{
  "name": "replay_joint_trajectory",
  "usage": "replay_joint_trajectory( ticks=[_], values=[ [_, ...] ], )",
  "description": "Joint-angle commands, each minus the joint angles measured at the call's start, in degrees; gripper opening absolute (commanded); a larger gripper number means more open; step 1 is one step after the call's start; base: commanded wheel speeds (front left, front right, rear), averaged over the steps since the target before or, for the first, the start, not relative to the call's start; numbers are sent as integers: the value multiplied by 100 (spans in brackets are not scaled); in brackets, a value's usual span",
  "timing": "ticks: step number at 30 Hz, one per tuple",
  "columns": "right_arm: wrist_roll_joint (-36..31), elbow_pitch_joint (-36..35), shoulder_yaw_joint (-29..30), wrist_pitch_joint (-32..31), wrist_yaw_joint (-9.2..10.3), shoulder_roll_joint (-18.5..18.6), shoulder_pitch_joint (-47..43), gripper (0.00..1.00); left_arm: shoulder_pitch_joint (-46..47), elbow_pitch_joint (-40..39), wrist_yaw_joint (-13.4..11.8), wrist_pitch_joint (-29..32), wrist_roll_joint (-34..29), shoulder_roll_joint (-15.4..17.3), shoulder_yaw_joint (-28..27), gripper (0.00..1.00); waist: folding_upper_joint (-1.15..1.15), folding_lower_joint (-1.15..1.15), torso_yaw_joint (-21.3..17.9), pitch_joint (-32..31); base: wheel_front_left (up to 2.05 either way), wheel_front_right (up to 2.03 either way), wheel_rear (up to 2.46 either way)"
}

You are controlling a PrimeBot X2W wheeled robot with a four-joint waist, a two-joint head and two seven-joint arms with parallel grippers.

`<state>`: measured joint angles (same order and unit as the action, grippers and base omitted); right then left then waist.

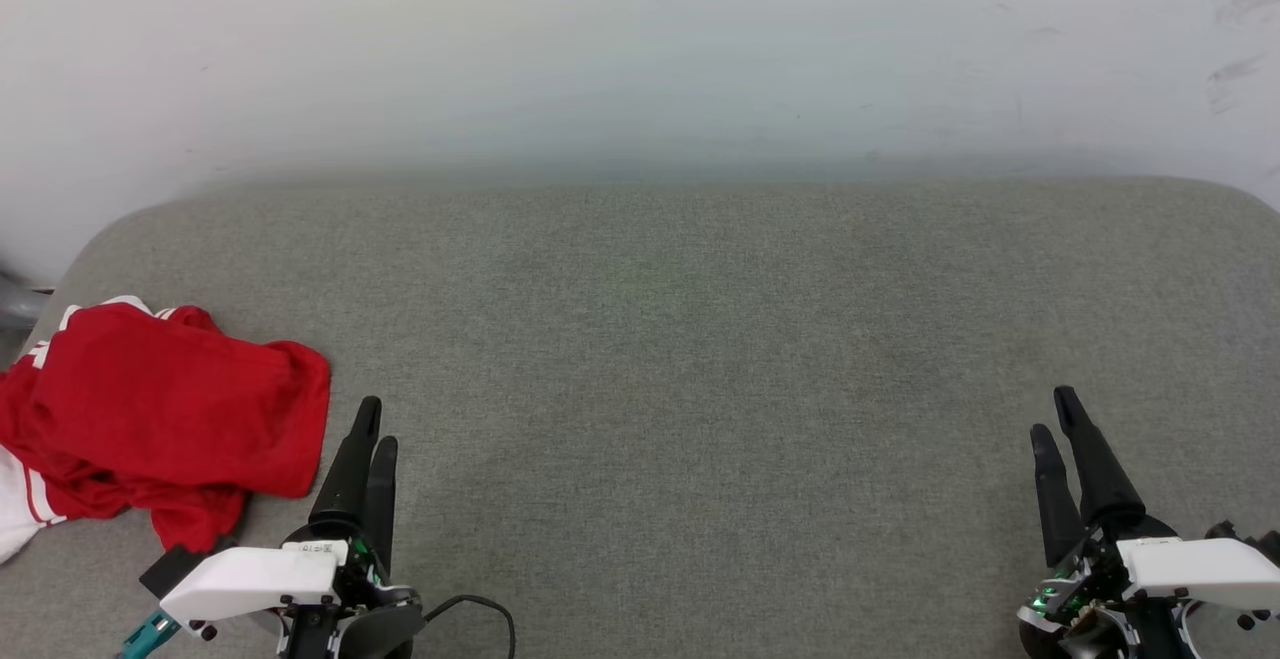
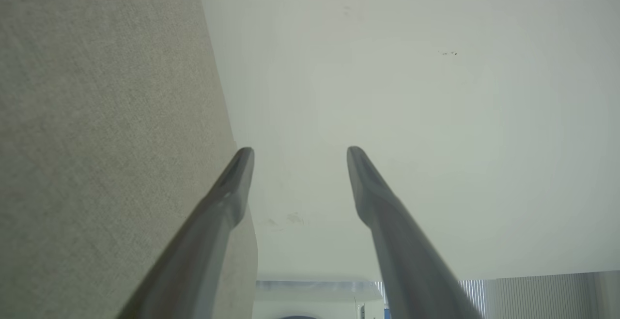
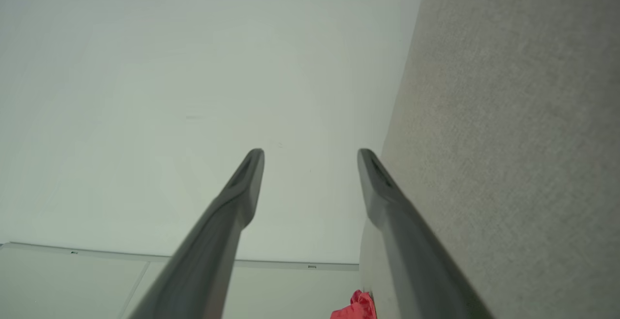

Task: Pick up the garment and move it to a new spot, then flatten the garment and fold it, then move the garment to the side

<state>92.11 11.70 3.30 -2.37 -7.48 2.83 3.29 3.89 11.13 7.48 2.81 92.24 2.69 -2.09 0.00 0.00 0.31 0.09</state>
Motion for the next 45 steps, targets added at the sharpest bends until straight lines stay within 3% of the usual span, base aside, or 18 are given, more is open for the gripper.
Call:
replay_joint_trajectory(
  ticks=[1, 8, 14, 17, 35, 45],
  values=[
    [-52, -160, -43, 67, -1, 9, 51, 100, 55, -169, 1, -56, -41, 16, 55, 100, 0, 0, 3, -2, 0, 0, 0],
    [-510, -286, -75, 239, -1, 9, 23, 100, 28, -396, 1, -261, -329, 132, 314, 100, 0, 0, 15, -5, 0, 0, 0],
    [-1467, -449, -68, 376, -1, 9, 45, 100, 29, -524, 1, -417, -999, 161, 387, 100, 0, 0, 31, -6, 0, 0, 0],
    [-2399, -582, -102, 485, -1, 10, 58, 100, -10, -582, 1, -525, -1666, 96, 336, 100, 0, 0, 43, -9, 0, 0, 0],
    [-5545, -713, -175, 669, -2, 12, 18, 100, -72, -633, 2, -888, -4377, 100, 371, 100, 0, 0, 67, -36, 0, 0, 0],
    [-6475, -798, -124, 515, -2, 10, -31, 100, -107, -605, -8, -1040, -5665, 158, 366, 100, 0, 0, 79, -46, 0, 0, 0]
  ],
)
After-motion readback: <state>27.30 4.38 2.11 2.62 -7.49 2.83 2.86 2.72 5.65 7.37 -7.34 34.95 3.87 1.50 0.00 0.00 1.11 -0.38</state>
